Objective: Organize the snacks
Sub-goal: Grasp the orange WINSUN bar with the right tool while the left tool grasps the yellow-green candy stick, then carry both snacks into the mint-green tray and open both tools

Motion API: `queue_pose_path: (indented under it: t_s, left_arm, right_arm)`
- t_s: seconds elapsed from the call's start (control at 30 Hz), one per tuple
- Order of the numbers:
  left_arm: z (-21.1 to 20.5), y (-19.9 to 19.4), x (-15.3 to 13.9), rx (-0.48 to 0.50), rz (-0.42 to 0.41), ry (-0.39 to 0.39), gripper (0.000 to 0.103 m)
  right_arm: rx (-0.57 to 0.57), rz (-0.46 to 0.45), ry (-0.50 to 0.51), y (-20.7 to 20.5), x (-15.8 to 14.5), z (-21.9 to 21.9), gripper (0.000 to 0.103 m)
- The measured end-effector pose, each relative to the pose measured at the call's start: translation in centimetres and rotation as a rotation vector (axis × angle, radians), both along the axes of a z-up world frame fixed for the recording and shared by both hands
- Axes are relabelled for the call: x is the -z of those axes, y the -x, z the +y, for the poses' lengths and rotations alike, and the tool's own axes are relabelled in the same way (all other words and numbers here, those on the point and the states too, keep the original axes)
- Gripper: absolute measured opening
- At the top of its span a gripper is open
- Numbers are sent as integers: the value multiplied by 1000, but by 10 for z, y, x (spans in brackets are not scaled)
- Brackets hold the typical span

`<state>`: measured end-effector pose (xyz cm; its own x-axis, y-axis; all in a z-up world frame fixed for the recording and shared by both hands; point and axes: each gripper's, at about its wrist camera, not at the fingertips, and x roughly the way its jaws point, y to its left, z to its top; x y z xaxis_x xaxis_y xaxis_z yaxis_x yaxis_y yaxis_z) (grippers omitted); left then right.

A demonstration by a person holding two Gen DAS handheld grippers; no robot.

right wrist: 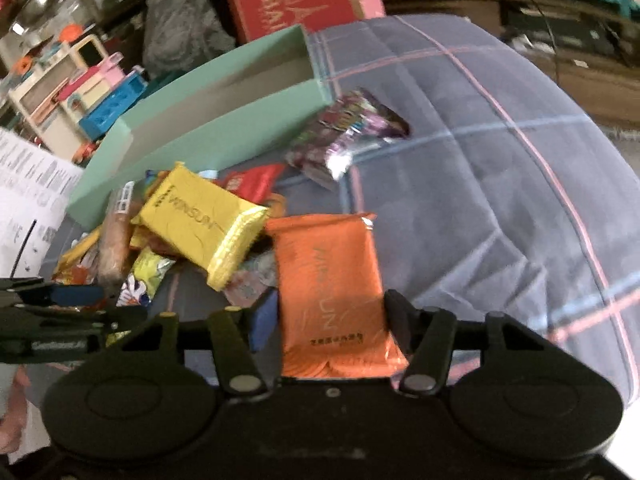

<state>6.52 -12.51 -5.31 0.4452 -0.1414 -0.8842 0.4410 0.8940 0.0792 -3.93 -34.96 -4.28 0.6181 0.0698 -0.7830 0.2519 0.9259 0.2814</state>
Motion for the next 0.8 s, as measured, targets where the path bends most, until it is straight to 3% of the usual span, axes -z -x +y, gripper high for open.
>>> queue_pose_path:
  t_s: [0.1, 0.27, 0.3, 0.33, 0.4, 0.63, 0.77, 0.8]
  left_arm:
    - [-8, -1, 7, 43, 73, 36, 24]
    - [-18, 7, 9, 104, 100, 63, 26]
    - [-18, 5, 9, 96, 99, 59, 31]
    - [-18, 3, 10, 83, 94, 46, 43]
    - [-18, -1, 12, 65, 86, 22, 50]
    - [-23, -2, 12, 89, 69, 19, 48]
    - [-37, -10, 6, 100, 30, 34, 47]
    - [-39, -12, 6, 101, 28, 42, 39]
  right_arm:
    - [16, -5, -21, 3, 2, -5, 57]
    - [18, -9, -32, -2, 0, -7, 57]
    - [19, -12, -37, -1, -1, -9, 58]
    - [20, -13, -40, -4, -1, -9, 58]
    - [17, -15, -38, -8, 0, -8, 59]
    - [-5, -26, 31, -8, 1, 4, 62]
    - [10, -18, 7, -11, 0, 3, 67]
    - [12, -19, 3, -10, 0, 2, 67]
